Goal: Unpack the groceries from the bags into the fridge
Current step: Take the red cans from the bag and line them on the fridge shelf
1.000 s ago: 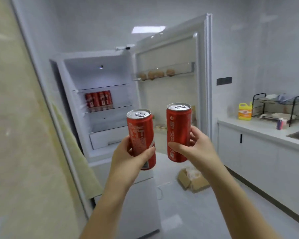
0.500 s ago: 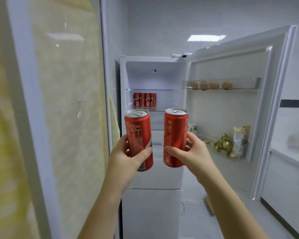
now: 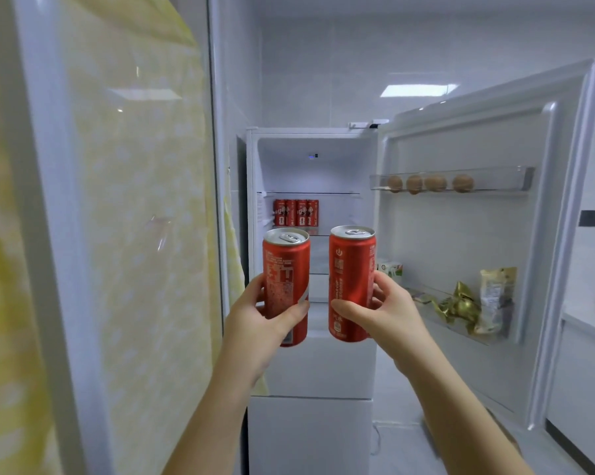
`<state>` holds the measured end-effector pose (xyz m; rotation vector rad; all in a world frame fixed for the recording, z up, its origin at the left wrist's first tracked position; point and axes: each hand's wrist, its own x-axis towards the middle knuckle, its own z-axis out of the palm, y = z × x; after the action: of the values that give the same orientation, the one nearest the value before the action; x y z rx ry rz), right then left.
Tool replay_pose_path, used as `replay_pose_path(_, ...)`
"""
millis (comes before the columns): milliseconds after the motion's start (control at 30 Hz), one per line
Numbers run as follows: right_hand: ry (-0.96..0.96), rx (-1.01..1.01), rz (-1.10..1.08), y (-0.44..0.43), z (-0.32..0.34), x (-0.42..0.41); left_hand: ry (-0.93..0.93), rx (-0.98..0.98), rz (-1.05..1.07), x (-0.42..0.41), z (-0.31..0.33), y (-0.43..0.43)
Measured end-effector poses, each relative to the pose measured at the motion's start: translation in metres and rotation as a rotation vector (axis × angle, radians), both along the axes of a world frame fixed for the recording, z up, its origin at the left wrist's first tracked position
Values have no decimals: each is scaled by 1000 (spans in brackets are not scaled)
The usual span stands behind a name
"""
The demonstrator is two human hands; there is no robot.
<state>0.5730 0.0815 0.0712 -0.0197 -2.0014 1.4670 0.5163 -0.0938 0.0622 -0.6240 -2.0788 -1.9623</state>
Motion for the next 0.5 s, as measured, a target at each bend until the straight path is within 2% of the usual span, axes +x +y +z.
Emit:
replay_pose_path(333,-12,1,11,44,-9,-19,55,-14,26,-22,0,45)
replay_pose_path(500,-22,4,20,64,-17,-38,15,-13,29,-40,-8,64)
